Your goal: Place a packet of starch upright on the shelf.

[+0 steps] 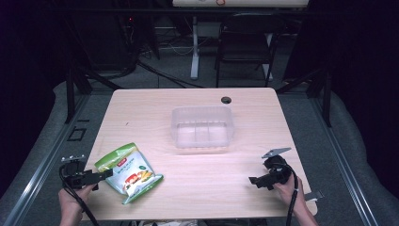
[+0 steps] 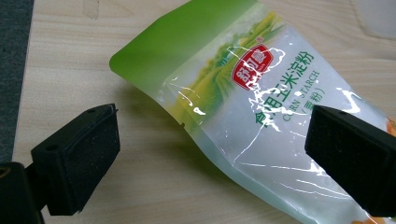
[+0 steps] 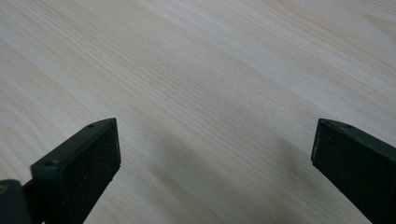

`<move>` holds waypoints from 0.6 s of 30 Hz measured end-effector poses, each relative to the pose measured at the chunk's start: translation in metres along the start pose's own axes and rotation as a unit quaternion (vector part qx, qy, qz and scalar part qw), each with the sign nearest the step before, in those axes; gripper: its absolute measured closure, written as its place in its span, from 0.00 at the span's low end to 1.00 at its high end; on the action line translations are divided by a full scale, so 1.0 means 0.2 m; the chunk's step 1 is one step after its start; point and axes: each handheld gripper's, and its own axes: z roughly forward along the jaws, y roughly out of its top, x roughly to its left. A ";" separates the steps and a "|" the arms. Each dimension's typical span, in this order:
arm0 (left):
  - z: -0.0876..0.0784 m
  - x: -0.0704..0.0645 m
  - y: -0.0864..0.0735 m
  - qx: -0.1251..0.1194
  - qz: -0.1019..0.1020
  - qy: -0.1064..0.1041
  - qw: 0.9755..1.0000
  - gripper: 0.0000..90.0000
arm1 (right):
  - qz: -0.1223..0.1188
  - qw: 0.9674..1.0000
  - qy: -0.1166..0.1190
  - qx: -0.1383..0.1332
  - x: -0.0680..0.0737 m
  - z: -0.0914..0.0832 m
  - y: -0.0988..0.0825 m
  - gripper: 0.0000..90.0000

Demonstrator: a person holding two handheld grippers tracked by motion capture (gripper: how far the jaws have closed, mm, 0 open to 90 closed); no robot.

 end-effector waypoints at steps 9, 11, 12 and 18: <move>0.05 0.00 0.04 0.025 0.008 -0.002 1.000 0.16 | -0.003 1.000 -0.004 0.001 0.00 0.00 0.00 0.01; 0.06 0.00 0.04 0.024 0.007 -0.004 1.000 0.18 | -0.004 1.000 -0.002 0.002 0.00 0.00 0.00 0.01; 0.06 0.00 0.04 0.019 0.005 -0.003 1.000 0.19 | -0.004 1.000 0.002 0.002 0.00 0.00 0.00 0.01; 0.08 -0.02 0.05 0.021 0.013 0.001 1.000 0.33 | -0.004 1.000 0.003 0.002 0.00 0.00 0.00 0.01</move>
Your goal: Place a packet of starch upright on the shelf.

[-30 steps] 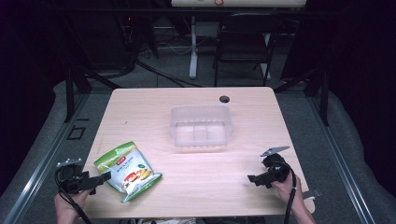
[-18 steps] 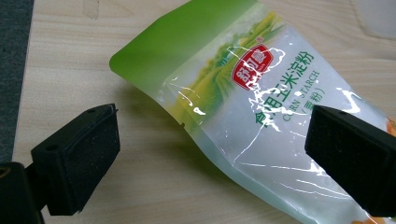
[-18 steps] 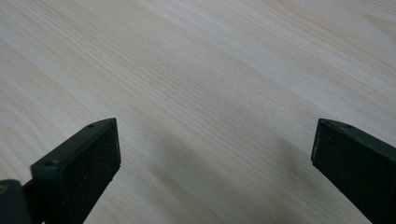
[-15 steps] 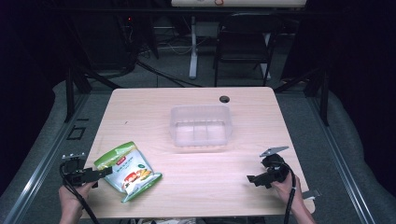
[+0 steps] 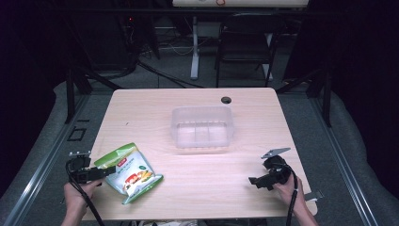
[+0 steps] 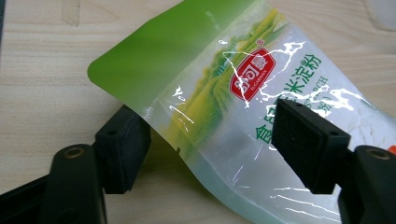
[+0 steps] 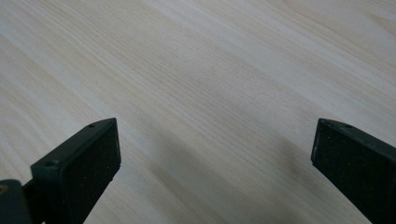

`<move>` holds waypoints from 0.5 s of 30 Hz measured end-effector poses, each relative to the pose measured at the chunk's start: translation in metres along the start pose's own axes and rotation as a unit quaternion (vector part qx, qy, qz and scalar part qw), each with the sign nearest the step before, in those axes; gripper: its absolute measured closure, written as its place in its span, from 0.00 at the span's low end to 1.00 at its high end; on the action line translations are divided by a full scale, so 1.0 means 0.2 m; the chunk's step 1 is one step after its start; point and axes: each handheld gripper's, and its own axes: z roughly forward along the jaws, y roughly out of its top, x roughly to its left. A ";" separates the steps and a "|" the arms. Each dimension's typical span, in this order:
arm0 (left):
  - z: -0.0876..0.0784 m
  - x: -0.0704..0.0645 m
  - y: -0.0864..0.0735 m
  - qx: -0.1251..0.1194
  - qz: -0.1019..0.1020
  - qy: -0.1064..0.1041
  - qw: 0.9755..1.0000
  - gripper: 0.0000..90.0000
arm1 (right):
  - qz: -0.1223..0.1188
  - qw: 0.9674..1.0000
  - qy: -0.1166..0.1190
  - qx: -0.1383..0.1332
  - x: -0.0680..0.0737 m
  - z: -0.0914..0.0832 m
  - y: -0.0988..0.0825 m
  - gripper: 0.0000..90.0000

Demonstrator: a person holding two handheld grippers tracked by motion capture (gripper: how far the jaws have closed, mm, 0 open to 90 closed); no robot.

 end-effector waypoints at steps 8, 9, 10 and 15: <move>0.02 -0.02 0.02 0.006 0.017 -0.014 1.000 0.54 | -0.001 1.000 -0.001 0.001 0.00 0.00 0.00 0.01; 0.03 -0.03 0.02 0.007 0.017 -0.013 1.000 0.56 | -0.001 1.000 -0.001 0.001 0.00 0.00 0.00 0.01; 0.03 -0.04 0.03 0.008 0.022 -0.014 1.000 0.59 | -0.001 1.000 -0.003 0.001 0.00 0.00 0.00 0.01; 0.03 -0.05 0.04 0.006 0.035 -0.015 0.999 0.72 | -0.003 1.000 -0.002 0.001 0.00 0.00 0.00 0.01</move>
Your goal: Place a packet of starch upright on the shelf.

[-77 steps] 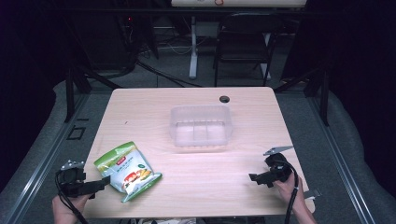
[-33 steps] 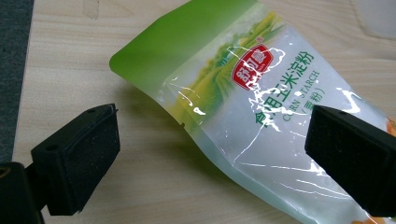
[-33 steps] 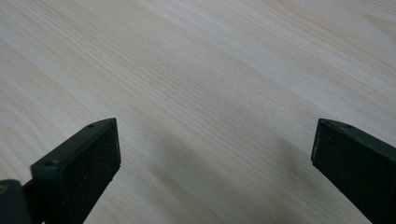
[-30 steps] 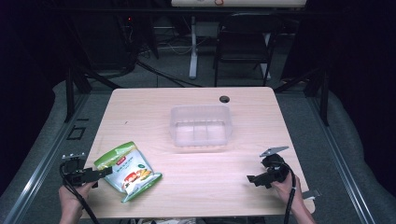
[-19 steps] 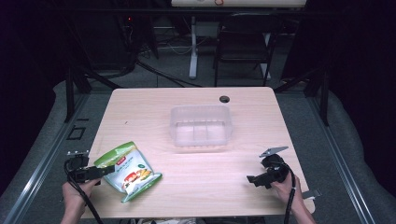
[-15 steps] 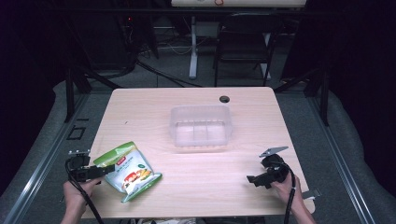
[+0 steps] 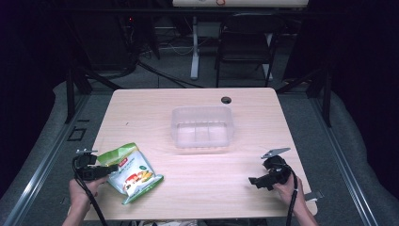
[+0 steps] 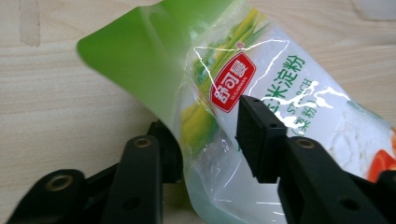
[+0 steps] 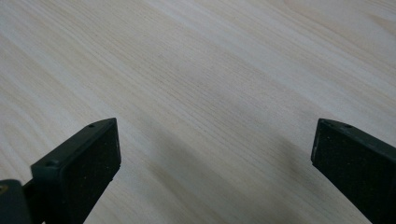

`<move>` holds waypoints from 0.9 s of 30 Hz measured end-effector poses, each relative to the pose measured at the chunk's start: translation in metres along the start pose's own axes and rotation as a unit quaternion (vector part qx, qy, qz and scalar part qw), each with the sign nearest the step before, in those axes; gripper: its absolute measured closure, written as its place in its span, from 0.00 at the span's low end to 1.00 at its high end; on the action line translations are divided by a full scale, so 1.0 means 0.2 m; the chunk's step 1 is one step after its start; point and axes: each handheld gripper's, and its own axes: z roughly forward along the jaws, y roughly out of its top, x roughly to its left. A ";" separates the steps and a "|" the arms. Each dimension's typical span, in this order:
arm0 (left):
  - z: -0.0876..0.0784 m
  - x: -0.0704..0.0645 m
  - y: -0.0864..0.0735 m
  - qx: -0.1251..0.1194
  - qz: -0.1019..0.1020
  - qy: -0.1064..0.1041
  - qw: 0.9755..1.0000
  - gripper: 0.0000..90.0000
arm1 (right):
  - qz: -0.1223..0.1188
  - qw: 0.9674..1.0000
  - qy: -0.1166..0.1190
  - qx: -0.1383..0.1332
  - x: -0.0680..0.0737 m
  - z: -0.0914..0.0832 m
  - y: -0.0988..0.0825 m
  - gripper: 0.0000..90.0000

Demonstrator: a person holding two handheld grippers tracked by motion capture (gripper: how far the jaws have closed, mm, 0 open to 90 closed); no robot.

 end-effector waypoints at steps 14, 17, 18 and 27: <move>-0.01 -0.06 0.01 -0.018 0.027 -0.009 0.999 0.94 | -0.002 1.000 0.002 0.003 0.00 0.00 0.00 0.01; -0.03 -0.08 0.01 -0.029 0.029 -0.009 0.999 0.95 | -0.003 1.000 0.001 0.002 0.00 0.00 0.00 0.01; -0.04 -0.08 0.01 -0.033 0.031 -0.012 0.999 0.95 | -0.002 1.000 0.002 0.001 0.00 0.00 0.00 0.01; -0.10 -0.13 0.01 -0.066 0.044 -0.024 0.997 0.97 | -0.004 1.000 0.000 0.000 0.00 0.00 0.00 0.01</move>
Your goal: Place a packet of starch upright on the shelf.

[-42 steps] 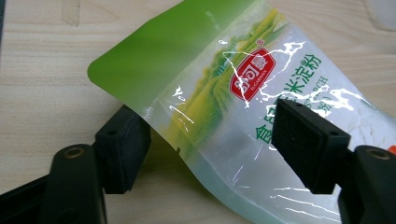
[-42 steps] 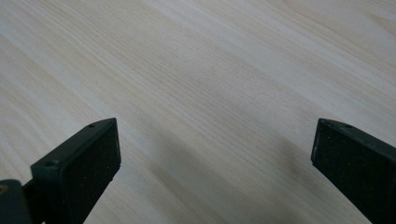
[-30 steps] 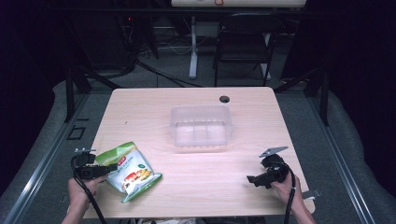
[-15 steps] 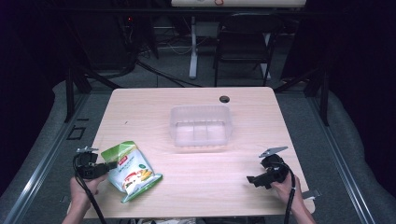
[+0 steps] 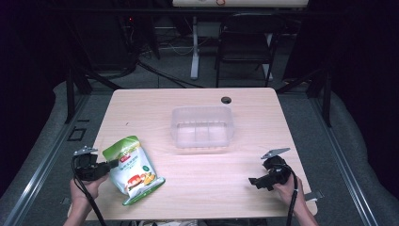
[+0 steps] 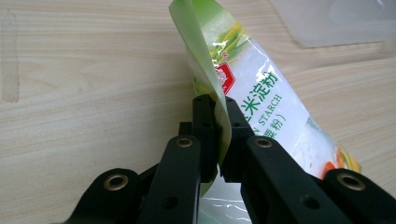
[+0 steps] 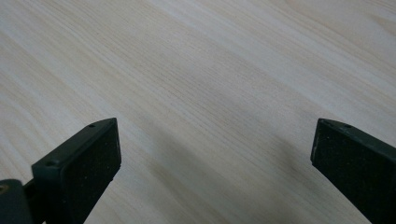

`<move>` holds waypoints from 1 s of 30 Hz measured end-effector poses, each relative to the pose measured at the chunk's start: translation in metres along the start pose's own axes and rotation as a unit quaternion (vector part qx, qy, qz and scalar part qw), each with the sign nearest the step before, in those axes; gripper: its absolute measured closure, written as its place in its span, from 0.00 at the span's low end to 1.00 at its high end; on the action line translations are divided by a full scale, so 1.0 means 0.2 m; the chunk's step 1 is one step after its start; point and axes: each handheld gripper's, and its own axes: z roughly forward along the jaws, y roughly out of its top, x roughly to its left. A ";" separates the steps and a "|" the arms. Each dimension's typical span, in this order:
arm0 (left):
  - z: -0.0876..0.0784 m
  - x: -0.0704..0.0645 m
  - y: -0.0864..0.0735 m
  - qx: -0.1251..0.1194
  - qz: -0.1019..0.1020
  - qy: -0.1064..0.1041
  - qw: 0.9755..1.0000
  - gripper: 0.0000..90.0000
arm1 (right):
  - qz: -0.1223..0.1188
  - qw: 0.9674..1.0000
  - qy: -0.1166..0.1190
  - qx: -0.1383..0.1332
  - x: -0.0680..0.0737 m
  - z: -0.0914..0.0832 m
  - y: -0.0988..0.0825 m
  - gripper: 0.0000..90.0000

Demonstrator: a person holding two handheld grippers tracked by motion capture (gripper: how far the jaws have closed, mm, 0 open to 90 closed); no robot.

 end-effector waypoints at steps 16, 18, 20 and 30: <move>-0.07 -0.13 0.04 -0.057 0.039 -0.020 0.997 0.99 | 0.000 1.000 0.000 0.000 0.00 0.00 0.00 0.01; -0.08 -0.15 0.04 -0.061 0.047 -0.020 0.997 1.00 | 0.000 1.000 0.000 0.000 0.00 0.00 0.00 0.01; -0.11 -0.18 0.05 -0.059 0.062 -0.021 0.996 1.00 | -0.002 1.000 -0.005 0.000 0.00 0.00 0.00 0.01; -0.18 -0.22 0.04 -0.069 0.076 -0.040 0.994 1.00 | -0.001 1.000 -0.003 0.000 0.00 0.00 0.00 0.01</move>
